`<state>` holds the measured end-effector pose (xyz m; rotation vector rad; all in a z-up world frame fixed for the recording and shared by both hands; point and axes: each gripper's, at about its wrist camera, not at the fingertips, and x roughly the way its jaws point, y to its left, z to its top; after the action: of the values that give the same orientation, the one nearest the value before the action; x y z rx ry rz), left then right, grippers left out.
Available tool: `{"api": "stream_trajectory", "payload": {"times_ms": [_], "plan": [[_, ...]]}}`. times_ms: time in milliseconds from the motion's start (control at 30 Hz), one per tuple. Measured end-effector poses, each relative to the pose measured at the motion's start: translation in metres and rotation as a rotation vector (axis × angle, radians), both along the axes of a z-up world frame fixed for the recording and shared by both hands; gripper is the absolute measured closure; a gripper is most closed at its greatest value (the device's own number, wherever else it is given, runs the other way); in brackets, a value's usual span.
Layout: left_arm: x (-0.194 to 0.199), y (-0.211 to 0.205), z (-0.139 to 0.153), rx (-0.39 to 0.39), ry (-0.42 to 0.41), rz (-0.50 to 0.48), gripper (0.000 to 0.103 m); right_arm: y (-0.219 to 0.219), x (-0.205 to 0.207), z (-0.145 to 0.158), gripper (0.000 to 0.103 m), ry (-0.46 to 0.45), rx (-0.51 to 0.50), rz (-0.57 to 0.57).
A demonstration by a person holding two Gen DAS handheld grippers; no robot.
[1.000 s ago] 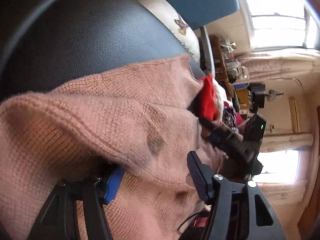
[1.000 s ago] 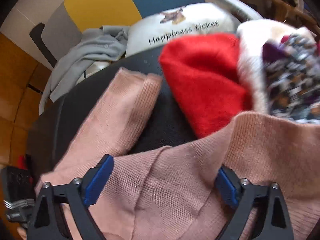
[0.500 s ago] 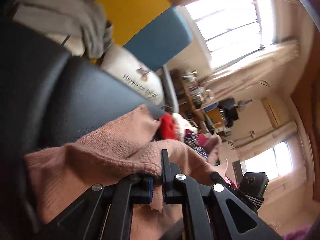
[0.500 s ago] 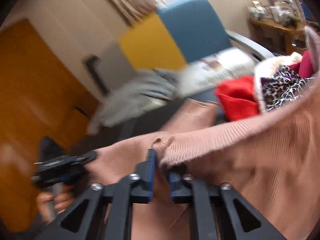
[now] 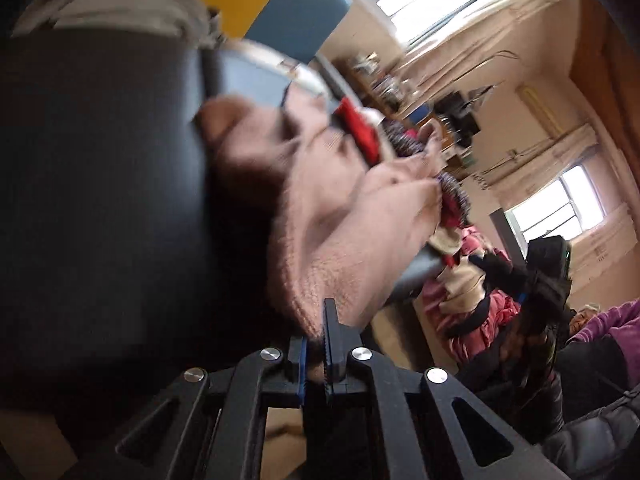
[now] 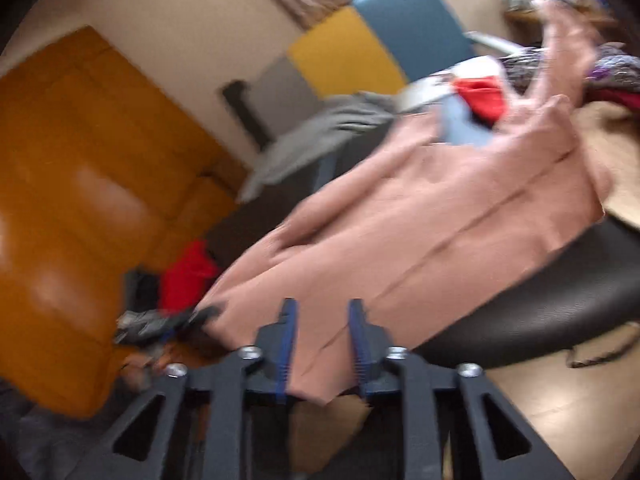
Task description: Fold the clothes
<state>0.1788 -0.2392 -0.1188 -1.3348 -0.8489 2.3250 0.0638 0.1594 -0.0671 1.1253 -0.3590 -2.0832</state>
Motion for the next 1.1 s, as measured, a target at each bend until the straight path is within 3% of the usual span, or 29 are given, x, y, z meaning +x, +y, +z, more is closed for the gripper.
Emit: {"api": "stream_trajectory", "payload": {"times_ms": [100,167,267,333,400,500,633,700,767,900,967,1033,1100], "plan": [[0.017,-0.026,-0.018,-0.003,-0.072,0.119,0.098,-0.026,-0.022,-0.006,0.042,0.059,0.118,-0.008],[0.02,-0.042,-0.013,-0.033,-0.067,0.202,0.097,-0.053,-0.039,-0.009,0.04,0.13,0.235,-0.01],[0.002,-0.052,0.012,-0.091,-0.011,0.264,0.076,-0.086,-0.066,-0.023,0.03,0.166,0.41,-0.003],[-0.016,-0.053,0.034,-0.142,0.037,0.293,0.066,-0.104,-0.088,-0.05,0.025,0.093,0.499,0.024],[-0.044,-0.039,0.049,-0.207,0.091,0.261,0.054,-0.1,-0.09,-0.081,0.024,-0.044,0.523,0.069],[-0.109,-0.003,0.057,-0.24,0.133,0.118,0.05,-0.086,-0.056,-0.088,0.015,-0.048,0.534,0.121],[-0.193,0.049,0.037,-0.337,0.052,-0.043,0.049,-0.056,-0.026,-0.092,0.01,-0.202,0.432,0.183],[-0.229,0.068,0.025,-0.395,0.012,-0.091,0.049,-0.04,-0.014,-0.094,0.013,-0.294,0.359,0.21],[-0.256,0.077,0.012,-0.466,-0.024,-0.095,0.049,-0.032,-0.02,-0.067,0.013,-0.236,0.298,0.2],[-0.274,0.087,-0.018,-0.473,-0.112,-0.174,0.051,-0.023,-0.059,-0.012,0.01,-0.072,0.169,0.143],[-0.268,0.084,-0.017,-0.53,-0.064,-0.142,0.084,-0.028,-0.092,0.007,0.005,0.006,0.135,0.092],[-0.257,0.044,-0.012,-0.384,-0.06,-0.002,0.096,-0.046,-0.142,0.013,0.005,0.029,0.149,0.044],[-0.232,-0.01,-0.002,-0.251,-0.025,0.187,0.097,-0.058,-0.175,0.011,0.005,-0.016,0.144,0.041]]}}
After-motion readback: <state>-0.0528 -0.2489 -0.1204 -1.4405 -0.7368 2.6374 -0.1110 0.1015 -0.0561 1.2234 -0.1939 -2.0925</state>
